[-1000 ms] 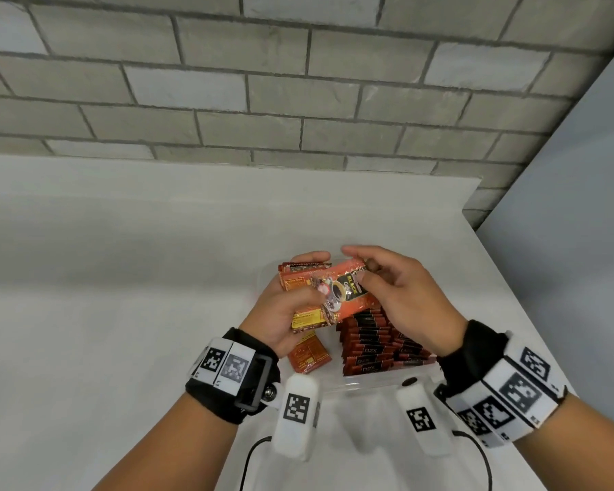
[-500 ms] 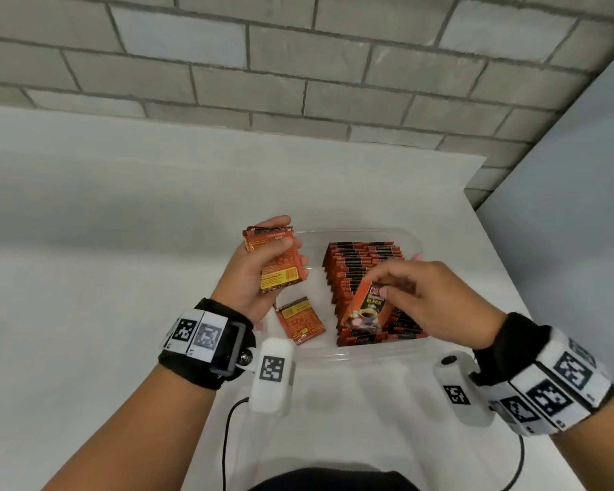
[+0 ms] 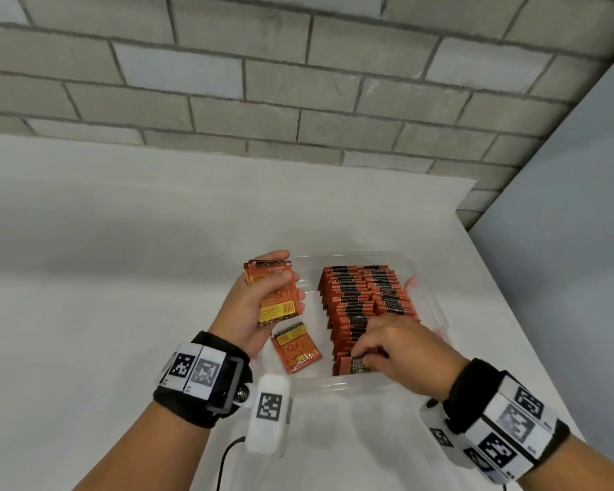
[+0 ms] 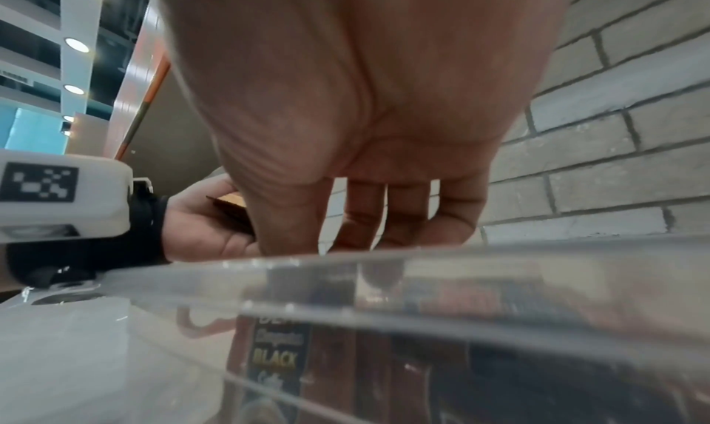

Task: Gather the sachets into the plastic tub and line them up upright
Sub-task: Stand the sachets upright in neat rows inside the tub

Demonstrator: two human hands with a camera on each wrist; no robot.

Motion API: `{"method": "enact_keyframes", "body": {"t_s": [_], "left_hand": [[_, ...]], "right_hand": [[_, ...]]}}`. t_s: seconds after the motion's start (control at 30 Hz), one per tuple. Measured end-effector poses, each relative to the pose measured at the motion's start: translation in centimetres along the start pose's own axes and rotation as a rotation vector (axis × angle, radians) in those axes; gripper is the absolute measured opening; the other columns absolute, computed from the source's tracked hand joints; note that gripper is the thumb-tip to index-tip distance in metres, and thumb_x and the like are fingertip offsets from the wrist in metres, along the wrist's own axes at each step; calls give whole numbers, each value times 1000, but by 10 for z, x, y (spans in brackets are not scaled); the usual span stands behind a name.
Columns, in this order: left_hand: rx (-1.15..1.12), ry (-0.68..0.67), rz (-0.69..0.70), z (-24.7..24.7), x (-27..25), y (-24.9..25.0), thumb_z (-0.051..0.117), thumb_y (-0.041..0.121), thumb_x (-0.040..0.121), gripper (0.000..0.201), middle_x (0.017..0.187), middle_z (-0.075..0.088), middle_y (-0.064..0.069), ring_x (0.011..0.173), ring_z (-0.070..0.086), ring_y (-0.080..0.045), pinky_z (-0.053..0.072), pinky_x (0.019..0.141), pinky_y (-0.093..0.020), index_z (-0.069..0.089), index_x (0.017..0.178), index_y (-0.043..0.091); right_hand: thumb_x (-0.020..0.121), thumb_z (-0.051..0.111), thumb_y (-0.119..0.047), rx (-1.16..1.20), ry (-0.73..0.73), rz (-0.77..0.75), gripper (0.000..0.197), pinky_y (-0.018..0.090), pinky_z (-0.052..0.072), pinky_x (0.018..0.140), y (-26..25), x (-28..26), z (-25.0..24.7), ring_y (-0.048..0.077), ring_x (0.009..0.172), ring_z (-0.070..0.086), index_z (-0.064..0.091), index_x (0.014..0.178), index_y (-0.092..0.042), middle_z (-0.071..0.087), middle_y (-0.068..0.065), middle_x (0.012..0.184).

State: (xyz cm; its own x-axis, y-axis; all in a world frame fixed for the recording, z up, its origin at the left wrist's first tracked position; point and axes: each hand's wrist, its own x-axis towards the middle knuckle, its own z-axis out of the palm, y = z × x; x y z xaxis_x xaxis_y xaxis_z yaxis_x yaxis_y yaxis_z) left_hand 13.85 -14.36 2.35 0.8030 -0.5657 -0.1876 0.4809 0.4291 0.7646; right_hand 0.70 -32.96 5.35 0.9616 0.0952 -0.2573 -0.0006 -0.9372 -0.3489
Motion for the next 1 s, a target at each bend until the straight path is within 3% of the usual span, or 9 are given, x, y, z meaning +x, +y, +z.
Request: {"method": "enact_keyframes", "body": {"t_s": [0.13, 0.3, 0.47, 0.53, 0.7, 0.83, 0.93, 1.0], "left_hand": [[0, -11, -7, 7, 0, 2, 66, 13, 71, 36, 83, 66, -10, 68, 65, -24, 57, 61, -34, 65, 107, 15], [-35, 14, -39, 11, -2, 2, 63, 14, 71, 42, 87, 67, -13, 68, 65, -26, 56, 60, -33, 61, 114, 12], [-47, -14, -36, 14, -2, 3, 68, 9, 74, 39, 85, 66, -13, 66, 65, -26, 56, 59, -34, 61, 112, 11], [-63, -18, -47, 15, -3, 2, 61, 10, 74, 38, 84, 65, -14, 66, 65, -27, 57, 59, -34, 60, 112, 10], [-38, -32, -103, 13, -5, 1, 42, -5, 87, 36, 85, 66, -16, 71, 67, -30, 58, 62, -37, 61, 115, 8], [40, -80, -92, 14, -7, 3, 58, 0, 75, 44, 98, 70, -15, 89, 69, -32, 59, 72, -40, 63, 117, 12], [64, -113, -87, 15, -6, 1, 61, 0, 71, 45, 99, 71, -11, 89, 70, -27, 59, 75, -37, 64, 115, 13], [70, -149, -98, 17, -6, 0, 64, -2, 74, 41, 97, 72, -10, 88, 70, -28, 58, 73, -40, 65, 112, 14]], "right_hand": [[88, 66, -23, -1, -11, 43, 4, 11, 40, 72, -2, 4, -2, 0, 81, 54, 67, 89, -26, 62, -15, 87], [86, 67, -21, -28, -62, 83, 5, 10, 33, 64, -2, 9, -1, -1, 73, 51, 69, 84, -24, 51, -19, 73], [84, 69, -17, 13, -77, 138, 8, 12, 40, 66, -1, 12, -2, 1, 74, 57, 69, 79, -23, 54, -20, 70], [84, 70, -16, 33, -90, 147, 11, 9, 36, 61, -1, 13, -3, -2, 70, 54, 66, 76, -24, 54, -20, 70], [84, 70, -16, 61, -142, 155, 11, 8, 34, 60, 3, 10, -6, -3, 69, 52, 65, 77, -24, 55, -19, 73], [85, 68, -19, 134, -183, 155, 12, 12, 40, 63, 7, 4, -13, 4, 75, 58, 62, 77, -26, 62, -13, 79], [86, 67, -29, 283, -37, 120, 3, 16, 47, 68, 3, 2, -22, 7, 71, 60, 64, 86, -28, 65, -7, 79], [86, 66, -35, 400, 154, 110, 16, 12, 43, 72, -6, 3, -27, 6, 69, 56, 60, 102, -32, 63, -8, 81]]}}
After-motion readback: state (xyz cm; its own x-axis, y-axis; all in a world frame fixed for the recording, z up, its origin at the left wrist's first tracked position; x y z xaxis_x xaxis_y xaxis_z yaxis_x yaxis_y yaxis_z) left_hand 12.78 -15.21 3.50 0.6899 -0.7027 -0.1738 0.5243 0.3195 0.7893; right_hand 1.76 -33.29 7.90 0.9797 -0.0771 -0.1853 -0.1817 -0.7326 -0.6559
